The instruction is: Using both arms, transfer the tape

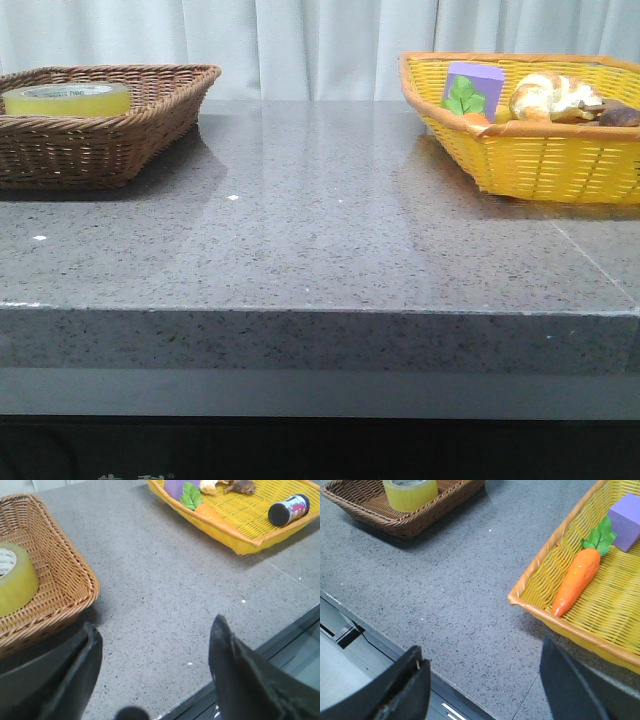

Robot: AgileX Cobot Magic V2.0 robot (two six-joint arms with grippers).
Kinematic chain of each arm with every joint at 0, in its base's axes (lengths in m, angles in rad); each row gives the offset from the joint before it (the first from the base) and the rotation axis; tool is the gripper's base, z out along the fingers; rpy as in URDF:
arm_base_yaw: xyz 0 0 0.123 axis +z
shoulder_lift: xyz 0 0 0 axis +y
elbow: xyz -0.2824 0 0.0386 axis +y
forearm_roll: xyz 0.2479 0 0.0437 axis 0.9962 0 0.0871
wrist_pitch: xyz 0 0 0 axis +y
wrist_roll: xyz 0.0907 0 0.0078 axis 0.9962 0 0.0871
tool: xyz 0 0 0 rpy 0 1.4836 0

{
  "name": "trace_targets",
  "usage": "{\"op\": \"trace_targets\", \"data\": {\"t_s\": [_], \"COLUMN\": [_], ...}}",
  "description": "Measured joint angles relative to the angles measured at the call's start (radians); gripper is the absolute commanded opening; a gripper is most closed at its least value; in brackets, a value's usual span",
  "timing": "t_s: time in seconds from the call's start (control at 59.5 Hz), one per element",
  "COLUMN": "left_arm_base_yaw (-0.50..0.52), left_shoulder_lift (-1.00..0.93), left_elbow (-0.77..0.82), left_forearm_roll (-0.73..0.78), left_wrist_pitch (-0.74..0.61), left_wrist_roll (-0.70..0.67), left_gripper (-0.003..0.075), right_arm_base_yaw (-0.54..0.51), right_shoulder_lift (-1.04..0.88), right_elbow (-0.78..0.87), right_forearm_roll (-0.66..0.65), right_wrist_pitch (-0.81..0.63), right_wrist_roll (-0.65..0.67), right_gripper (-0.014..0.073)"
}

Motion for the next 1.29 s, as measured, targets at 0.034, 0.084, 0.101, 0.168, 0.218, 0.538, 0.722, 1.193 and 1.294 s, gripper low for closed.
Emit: {"op": "trace_targets", "data": {"t_s": [0.034, 0.084, 0.101, 0.168, 0.218, 0.538, 0.722, 1.193, 1.294], "left_arm_base_yaw": [0.000, 0.000, 0.000, 0.000, 0.000, 0.000, 0.000, 0.003, 0.049], "left_shoulder_lift": [0.000, 0.000, 0.000, 0.000, 0.000, 0.000, 0.000, -0.034, -0.100], "left_elbow": [0.000, 0.002, 0.002, 0.002, 0.002, 0.002, 0.002, 0.022, 0.047], "left_forearm_roll": [0.000, 0.000, 0.000, 0.000, 0.000, 0.000, -0.002, -0.006, -0.013], "left_wrist_pitch": [-0.003, -0.005, -0.005, -0.005, -0.005, -0.007, -0.002, -0.006, -0.015], "left_wrist_roll": [0.000, 0.000, 0.000, 0.000, 0.000, 0.000, 0.000, -0.002, -0.002], "left_gripper": [0.0399, 0.0348, 0.0332, 0.0249, 0.0183, -0.0020, -0.0020, -0.0020, -0.0020], "right_arm_base_yaw": [0.000, 0.000, 0.000, 0.000, 0.000, 0.000, 0.000, 0.000, 0.000], "right_shoulder_lift": [0.000, 0.000, 0.000, 0.000, 0.000, 0.000, 0.000, 0.000, 0.000], "right_elbow": [0.000, 0.000, 0.000, 0.000, 0.000, 0.000, 0.000, 0.000, 0.000], "right_forearm_roll": [0.000, 0.000, 0.000, 0.000, 0.000, 0.000, 0.000, 0.000, 0.000], "right_wrist_pitch": [0.002, 0.002, 0.002, 0.002, 0.002, 0.002, 0.002, 0.002, 0.002], "right_wrist_roll": [0.000, 0.000, 0.000, 0.000, 0.000, 0.000, 0.002, 0.002, 0.002], "right_gripper": [0.0386, 0.0312, 0.0291, 0.0187, 0.0111, -0.0067, -0.0067, -0.0067, -0.0067]}}
